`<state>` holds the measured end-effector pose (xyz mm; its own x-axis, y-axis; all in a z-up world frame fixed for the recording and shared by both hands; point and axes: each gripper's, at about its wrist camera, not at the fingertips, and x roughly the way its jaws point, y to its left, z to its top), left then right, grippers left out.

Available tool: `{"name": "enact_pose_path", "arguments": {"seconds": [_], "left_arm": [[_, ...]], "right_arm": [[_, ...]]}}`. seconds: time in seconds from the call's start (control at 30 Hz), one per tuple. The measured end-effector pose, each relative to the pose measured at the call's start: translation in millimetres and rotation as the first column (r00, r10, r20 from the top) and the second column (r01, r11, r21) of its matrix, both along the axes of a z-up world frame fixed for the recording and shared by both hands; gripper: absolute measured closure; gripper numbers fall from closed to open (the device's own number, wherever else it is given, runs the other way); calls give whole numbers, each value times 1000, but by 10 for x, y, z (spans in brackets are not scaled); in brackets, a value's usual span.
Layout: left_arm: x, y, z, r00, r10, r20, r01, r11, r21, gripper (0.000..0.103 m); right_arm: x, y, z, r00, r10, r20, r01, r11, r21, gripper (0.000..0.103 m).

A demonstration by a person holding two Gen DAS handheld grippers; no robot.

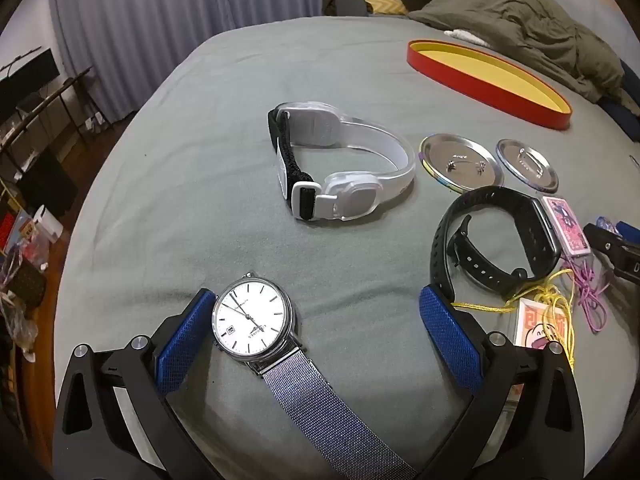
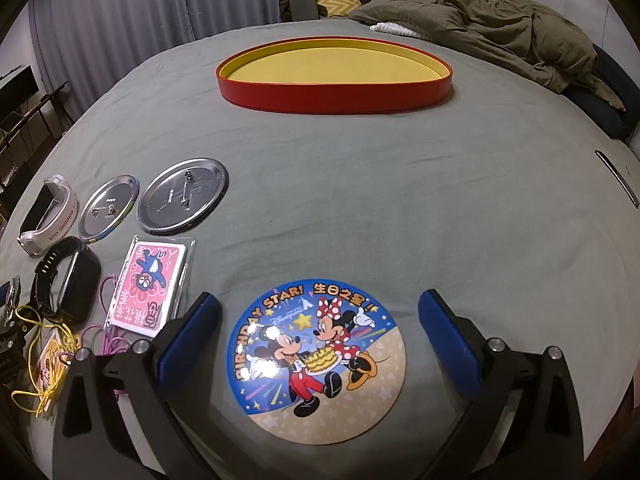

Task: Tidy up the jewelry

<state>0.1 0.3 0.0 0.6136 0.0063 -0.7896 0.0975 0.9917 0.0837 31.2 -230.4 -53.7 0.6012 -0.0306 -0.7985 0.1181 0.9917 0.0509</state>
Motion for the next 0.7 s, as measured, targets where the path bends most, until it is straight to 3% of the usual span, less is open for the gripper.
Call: {"name": "enact_pose_path", "arguments": {"seconds": [0.7], "left_arm": [[-5, -5, 1, 1000, 0, 5, 0, 1000, 4, 5]], "right_arm": [[0, -1, -5, 1000, 0, 0, 0, 1000, 2, 7]]}}
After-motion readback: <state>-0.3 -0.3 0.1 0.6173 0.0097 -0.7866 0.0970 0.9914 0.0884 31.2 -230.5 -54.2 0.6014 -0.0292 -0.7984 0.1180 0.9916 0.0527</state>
